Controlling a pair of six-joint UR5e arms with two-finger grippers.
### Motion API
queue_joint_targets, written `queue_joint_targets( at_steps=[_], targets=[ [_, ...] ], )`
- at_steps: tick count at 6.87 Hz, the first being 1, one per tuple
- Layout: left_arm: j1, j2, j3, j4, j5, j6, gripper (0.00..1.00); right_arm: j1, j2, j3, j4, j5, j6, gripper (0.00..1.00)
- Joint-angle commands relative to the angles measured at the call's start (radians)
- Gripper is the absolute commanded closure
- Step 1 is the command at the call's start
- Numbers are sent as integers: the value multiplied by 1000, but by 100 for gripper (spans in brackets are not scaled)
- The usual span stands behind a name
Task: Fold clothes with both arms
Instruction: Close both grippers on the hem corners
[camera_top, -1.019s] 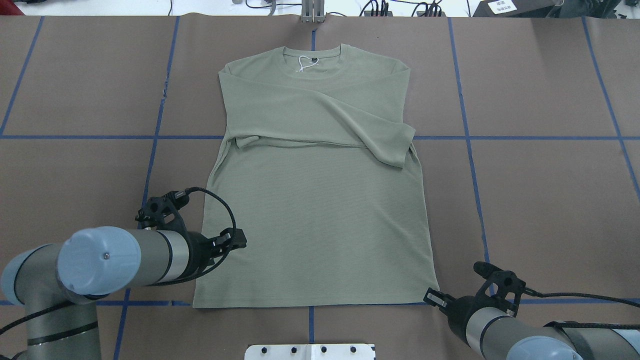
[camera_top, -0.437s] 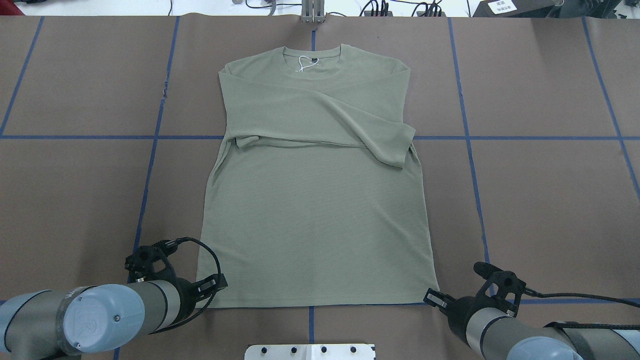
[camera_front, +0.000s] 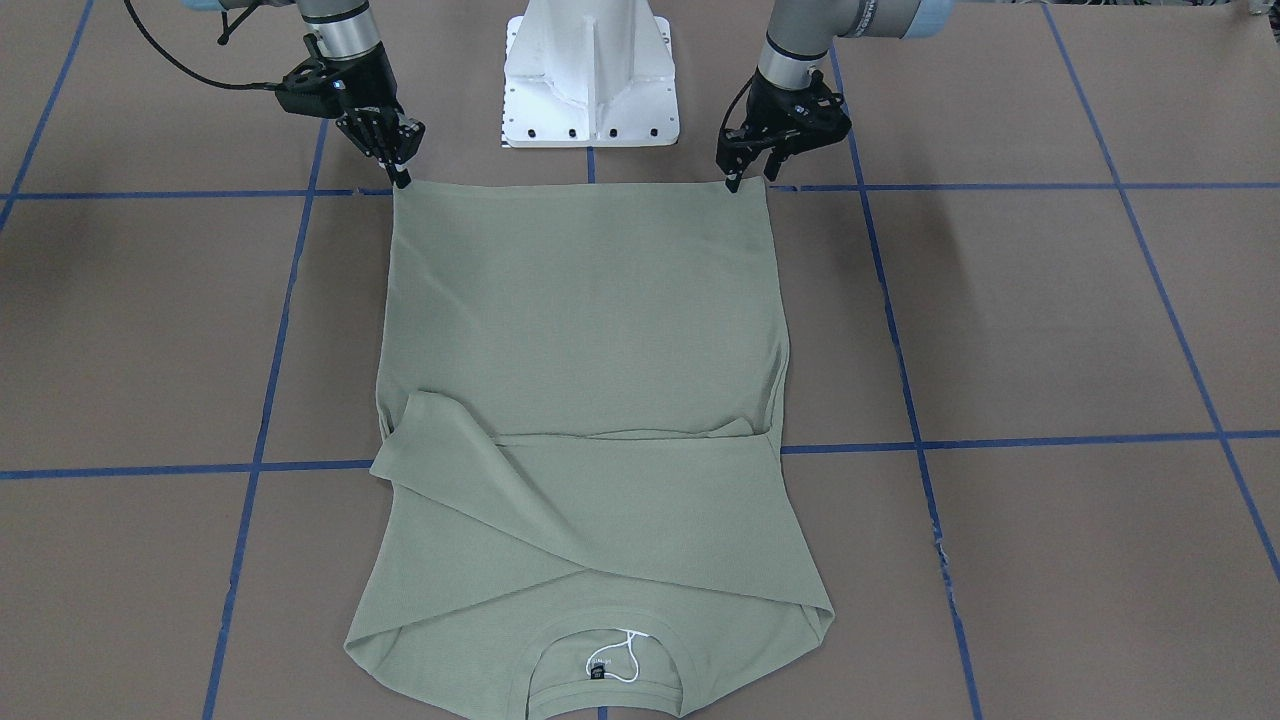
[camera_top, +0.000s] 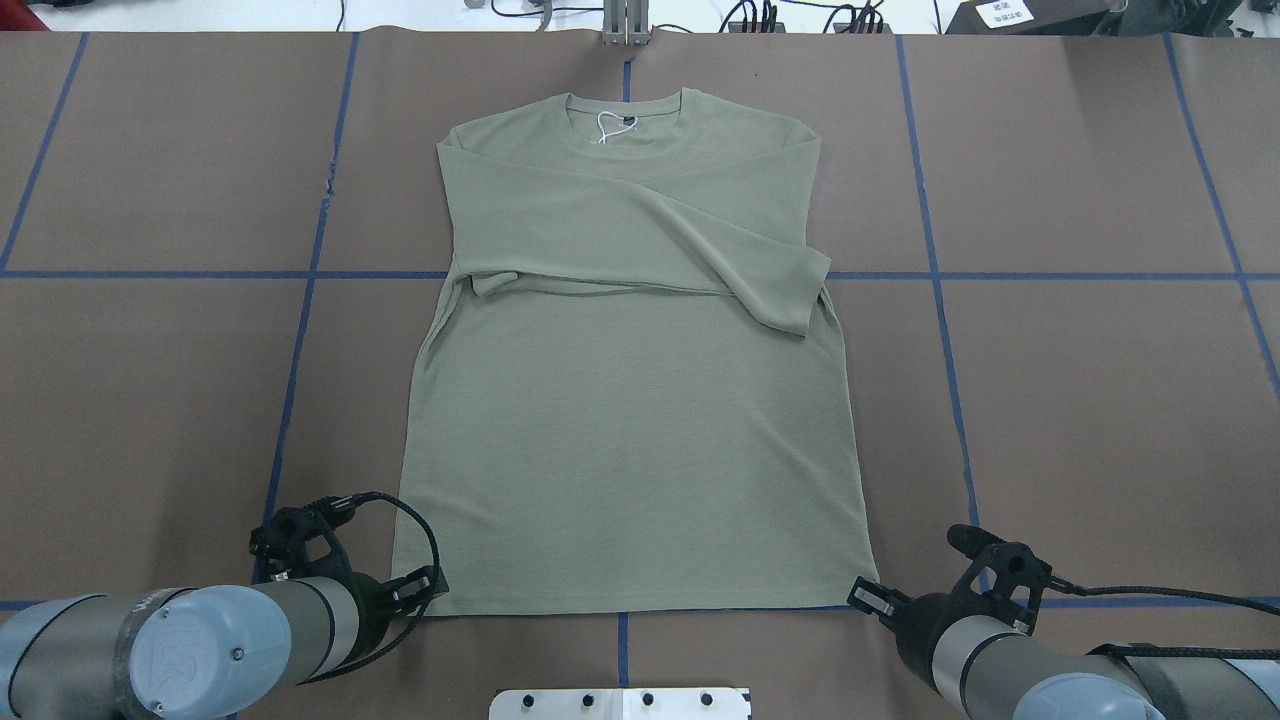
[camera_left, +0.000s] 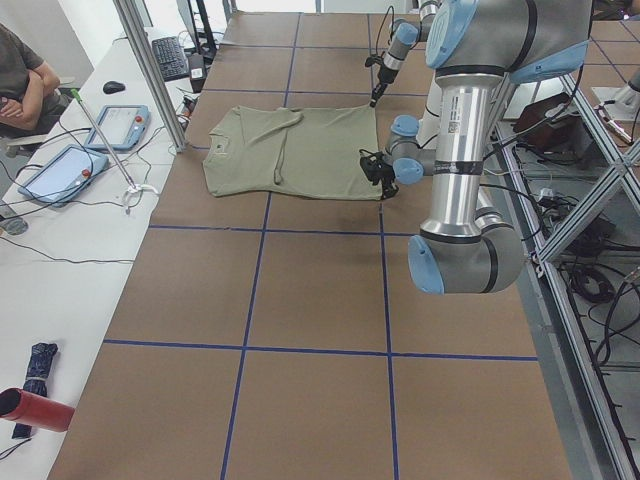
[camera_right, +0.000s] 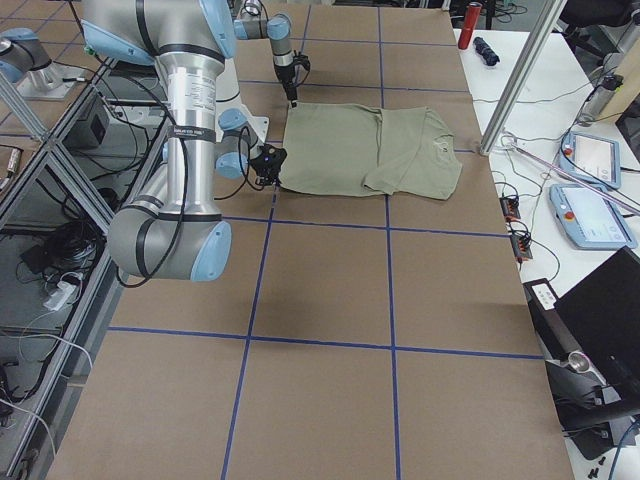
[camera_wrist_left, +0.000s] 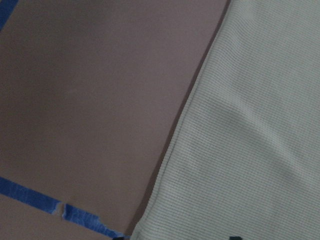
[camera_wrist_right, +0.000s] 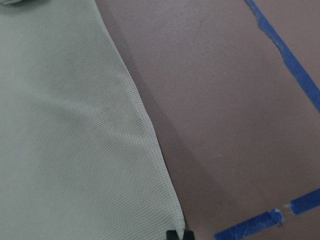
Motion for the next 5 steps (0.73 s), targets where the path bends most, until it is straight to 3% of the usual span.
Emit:
queue_joint_targets(
  at_steps=[1, 2, 5],
  targets=[
    [3, 6, -2, 3, 0, 0, 63, 0, 2, 1, 0, 0, 0, 100],
    [3, 7, -2, 3, -2, 0, 100, 0, 0, 1, 0, 0, 0, 100],
    [4, 27, -75, 16, -6, -7, 100, 0, 5, 5, 2, 0, 0, 100]
  ],
)
